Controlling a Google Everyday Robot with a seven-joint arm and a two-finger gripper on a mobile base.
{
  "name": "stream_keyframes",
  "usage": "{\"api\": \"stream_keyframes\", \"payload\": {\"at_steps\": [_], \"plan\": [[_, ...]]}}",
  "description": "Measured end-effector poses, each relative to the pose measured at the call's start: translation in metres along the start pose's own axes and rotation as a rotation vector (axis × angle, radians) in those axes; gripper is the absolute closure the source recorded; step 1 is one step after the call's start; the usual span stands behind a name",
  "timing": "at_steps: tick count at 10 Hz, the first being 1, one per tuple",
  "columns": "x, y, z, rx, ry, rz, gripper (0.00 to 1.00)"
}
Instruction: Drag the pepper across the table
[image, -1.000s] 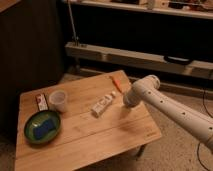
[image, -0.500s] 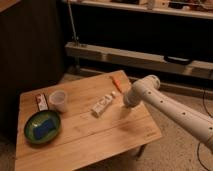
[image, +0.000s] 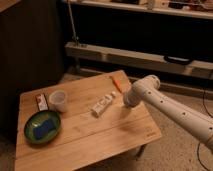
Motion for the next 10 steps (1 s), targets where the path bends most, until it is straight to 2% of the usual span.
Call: {"api": "stream_keyframes", "payload": {"at_steps": [8,10], "plan": [[-0.0001,-0.0006,0.001,0.002,0.001,0.001,0.2],[0.0019,0.0047,-0.0014,-0.016,0.002,0.0,0.2]]}}
